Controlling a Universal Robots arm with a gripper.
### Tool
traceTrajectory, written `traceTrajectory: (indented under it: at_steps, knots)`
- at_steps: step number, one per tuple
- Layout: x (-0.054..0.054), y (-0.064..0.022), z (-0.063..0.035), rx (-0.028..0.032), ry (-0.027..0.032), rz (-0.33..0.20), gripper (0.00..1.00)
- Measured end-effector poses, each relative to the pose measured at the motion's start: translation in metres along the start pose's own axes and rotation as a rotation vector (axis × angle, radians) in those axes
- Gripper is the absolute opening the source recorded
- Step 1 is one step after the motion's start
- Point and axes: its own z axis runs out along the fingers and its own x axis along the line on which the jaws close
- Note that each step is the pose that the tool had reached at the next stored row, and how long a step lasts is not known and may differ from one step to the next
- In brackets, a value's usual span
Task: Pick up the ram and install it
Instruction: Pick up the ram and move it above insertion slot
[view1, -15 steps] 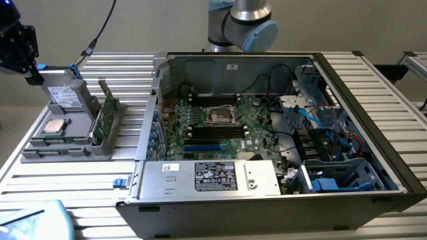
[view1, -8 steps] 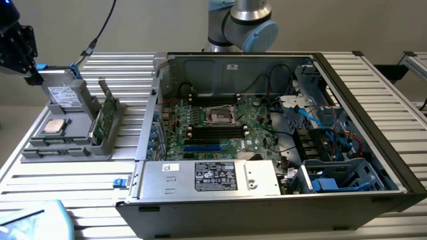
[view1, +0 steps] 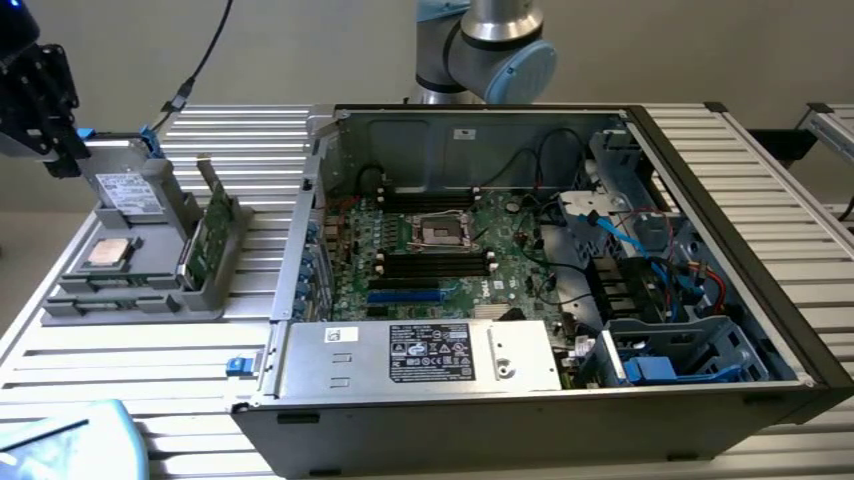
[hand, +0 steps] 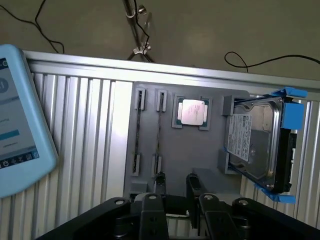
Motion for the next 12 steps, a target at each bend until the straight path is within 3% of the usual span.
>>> traceTrajectory:
  at_steps: [1, 2, 6, 12]
  knots:
    - [0.0, 0.0, 0.0, 0.0, 0.0, 0.0, 0.31]
    - [0.0, 0.0, 0.0, 0.0, 0.0, 0.0, 0.37]
    - [0.001, 0.0002, 0.0012, 0.0001, 0.0, 0.0, 0.37]
    - [0.009, 0.0023, 0.0115, 0.0001, 0.0, 0.0, 0.37]
